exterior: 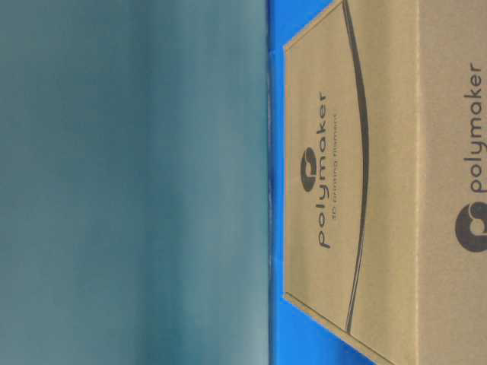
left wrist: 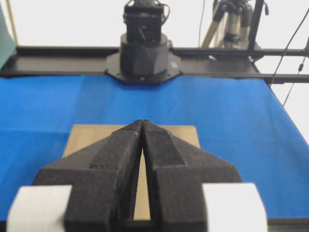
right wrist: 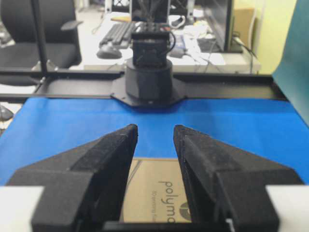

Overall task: Lift up the cardboard box by clamping it between your arms.
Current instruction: 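Move both grippers inward toward the left and right sides of the box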

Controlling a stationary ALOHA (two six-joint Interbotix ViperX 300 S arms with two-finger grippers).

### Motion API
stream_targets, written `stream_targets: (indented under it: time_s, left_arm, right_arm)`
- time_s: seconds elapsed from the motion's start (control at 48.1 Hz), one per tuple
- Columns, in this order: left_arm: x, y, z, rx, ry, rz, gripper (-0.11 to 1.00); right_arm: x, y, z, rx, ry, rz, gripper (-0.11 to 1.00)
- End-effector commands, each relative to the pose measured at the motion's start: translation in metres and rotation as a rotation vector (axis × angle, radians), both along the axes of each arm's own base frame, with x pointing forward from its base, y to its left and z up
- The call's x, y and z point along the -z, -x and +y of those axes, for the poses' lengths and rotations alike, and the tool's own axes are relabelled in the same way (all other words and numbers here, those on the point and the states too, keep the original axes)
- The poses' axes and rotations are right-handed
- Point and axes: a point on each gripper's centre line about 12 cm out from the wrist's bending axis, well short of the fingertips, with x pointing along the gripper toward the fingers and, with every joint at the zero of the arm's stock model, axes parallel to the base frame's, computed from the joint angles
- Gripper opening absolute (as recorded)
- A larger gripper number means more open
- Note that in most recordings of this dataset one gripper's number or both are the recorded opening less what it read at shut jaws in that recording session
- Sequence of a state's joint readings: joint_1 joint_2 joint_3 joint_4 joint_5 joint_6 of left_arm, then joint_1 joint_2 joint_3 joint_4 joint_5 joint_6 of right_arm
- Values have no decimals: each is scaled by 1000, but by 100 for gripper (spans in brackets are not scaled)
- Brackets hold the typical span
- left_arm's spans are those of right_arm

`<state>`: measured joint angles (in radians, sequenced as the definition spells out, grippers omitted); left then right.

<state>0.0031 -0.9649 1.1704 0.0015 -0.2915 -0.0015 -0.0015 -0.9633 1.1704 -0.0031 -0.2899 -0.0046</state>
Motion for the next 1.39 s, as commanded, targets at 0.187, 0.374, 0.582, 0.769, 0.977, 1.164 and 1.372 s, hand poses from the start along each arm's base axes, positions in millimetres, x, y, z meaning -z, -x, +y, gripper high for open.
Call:
stream_targets:
  time_s: [0.187, 0.374, 0.582, 0.769, 0.977, 1.164, 1.372]
  left_arm:
    - [-4, -8, -4, 22, 36, 98, 0]
    - [5, -11, -4, 16, 39, 212, 0]
    - [22, -13, -3, 9, 46, 362, 0]
    - [37, -19, -3, -1, 81, 449, 0]
    - [55, -23, 0, -24, 108, 580, 3]
    - [69, -27, 1, -31, 96, 658, 38]
    - [87, -35, 3, -46, 97, 773, 88]
  right_arm:
    - [7, -4, -1, 9, -99, 248, 0]
    - [20, 3, 0, 7, -98, 512, 1]
    - [35, 11, -3, 25, -96, 661, 2]
    - [55, 16, -6, 47, -87, 830, 9]
    - [76, 11, -11, 72, -91, 961, 45]
    - [88, 7, -16, 86, -69, 1015, 94]
    - [100, 5, -18, 85, -55, 1062, 100]
